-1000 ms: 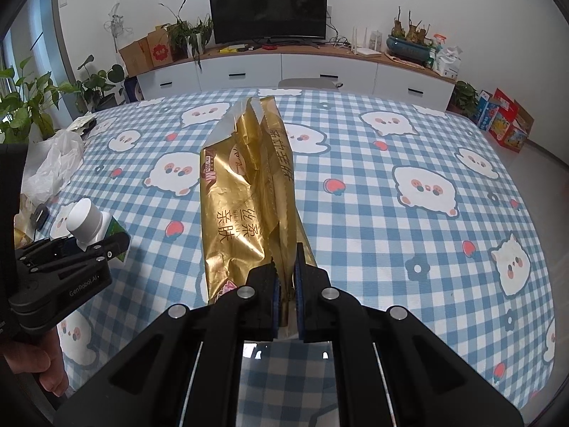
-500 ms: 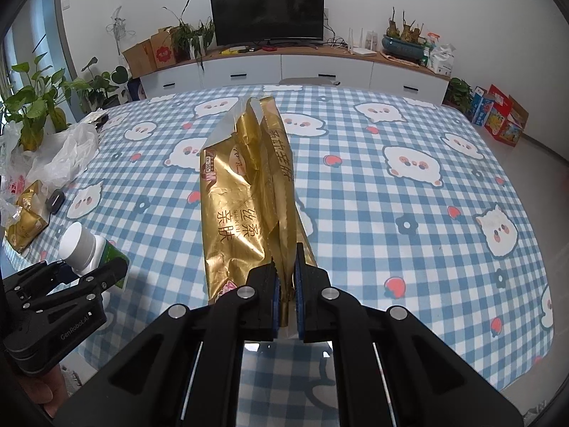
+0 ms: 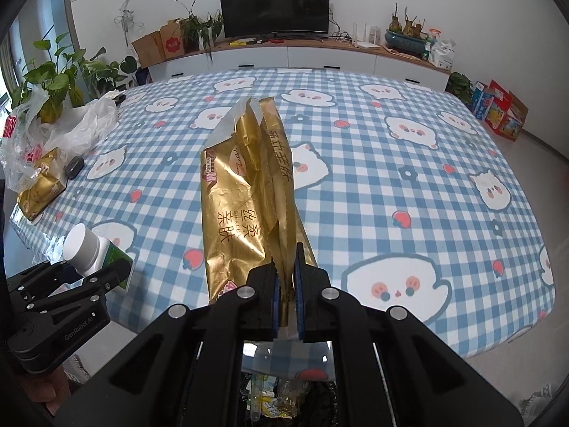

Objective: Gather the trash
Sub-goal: 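Carry the pill bottle and the gold foil bag with both tools toward the bin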

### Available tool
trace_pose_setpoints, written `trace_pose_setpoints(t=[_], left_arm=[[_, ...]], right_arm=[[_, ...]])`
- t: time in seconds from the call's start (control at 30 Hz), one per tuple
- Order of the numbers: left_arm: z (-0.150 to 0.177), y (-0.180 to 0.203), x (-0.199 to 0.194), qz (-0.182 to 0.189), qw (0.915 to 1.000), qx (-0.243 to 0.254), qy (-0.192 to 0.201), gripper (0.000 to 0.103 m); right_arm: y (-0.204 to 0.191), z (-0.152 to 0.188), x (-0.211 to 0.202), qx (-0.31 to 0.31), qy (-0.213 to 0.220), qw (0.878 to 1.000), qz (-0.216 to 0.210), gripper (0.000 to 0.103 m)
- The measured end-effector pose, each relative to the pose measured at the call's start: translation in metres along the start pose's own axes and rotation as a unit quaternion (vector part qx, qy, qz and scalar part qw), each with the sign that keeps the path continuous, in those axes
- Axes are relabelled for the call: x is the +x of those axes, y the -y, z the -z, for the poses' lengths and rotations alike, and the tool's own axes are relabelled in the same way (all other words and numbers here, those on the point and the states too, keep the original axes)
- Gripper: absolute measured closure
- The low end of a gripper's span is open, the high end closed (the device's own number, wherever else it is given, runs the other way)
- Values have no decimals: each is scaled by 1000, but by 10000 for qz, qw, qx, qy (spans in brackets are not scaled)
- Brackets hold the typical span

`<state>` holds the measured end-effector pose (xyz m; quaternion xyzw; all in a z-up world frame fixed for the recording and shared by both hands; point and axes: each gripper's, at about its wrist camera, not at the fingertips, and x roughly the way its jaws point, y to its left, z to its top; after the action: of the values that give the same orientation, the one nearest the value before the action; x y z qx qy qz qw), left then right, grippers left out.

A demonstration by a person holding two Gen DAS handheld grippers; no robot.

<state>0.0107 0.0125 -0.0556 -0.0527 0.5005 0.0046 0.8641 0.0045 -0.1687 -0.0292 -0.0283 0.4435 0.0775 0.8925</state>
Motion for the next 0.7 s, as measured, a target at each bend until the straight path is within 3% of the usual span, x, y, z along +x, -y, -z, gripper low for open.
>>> trace_pose_setpoints(t=[0.7], left_arm=[[87, -28, -39, -135, 9998, -31, -108, 61]], right_arm=[[-19, 76, -44, 22, -153, 9999, -66, 98]])
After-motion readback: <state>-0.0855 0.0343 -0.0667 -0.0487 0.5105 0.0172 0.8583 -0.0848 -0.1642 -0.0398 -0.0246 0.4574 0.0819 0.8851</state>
